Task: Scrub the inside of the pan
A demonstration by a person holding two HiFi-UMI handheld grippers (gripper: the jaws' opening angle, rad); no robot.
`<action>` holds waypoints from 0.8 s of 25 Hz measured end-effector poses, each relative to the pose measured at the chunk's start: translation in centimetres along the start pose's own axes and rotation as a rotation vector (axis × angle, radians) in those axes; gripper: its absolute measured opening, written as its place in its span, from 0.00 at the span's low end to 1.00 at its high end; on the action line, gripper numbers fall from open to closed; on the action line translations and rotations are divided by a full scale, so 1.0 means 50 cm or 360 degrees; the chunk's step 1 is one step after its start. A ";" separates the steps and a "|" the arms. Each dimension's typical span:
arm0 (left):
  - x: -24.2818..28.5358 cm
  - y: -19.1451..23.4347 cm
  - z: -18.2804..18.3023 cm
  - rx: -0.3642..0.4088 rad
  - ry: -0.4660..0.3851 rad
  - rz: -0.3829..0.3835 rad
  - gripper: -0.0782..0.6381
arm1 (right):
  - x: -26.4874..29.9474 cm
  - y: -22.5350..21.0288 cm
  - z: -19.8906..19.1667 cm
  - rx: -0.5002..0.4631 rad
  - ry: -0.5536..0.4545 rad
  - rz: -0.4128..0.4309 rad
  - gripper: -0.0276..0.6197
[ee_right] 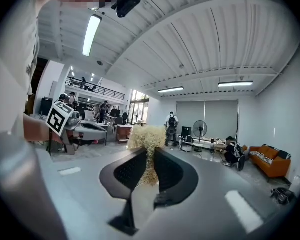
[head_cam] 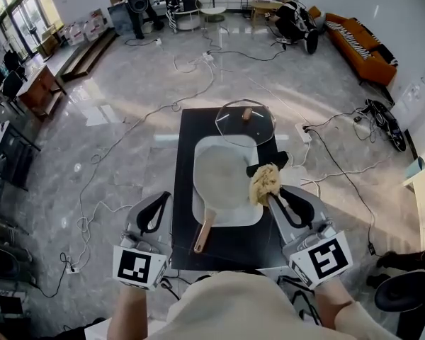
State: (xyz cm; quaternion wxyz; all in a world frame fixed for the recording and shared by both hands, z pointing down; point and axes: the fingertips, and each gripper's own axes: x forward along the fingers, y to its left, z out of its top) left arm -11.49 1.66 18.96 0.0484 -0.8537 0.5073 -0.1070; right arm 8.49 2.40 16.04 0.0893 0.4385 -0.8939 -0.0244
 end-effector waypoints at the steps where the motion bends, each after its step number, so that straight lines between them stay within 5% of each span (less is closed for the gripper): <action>1: 0.001 -0.006 -0.005 -0.0006 0.0008 -0.0002 0.11 | 0.001 0.000 -0.005 0.0007 0.0005 0.0004 0.12; 7: 0.003 -0.023 -0.017 -0.0077 0.0067 0.0012 0.11 | 0.013 -0.001 -0.025 0.0014 0.0039 0.0027 0.12; 20: 0.003 -0.006 -0.022 -0.0006 0.0078 0.0011 0.11 | 0.019 -0.015 -0.039 -0.0004 0.0051 0.0016 0.13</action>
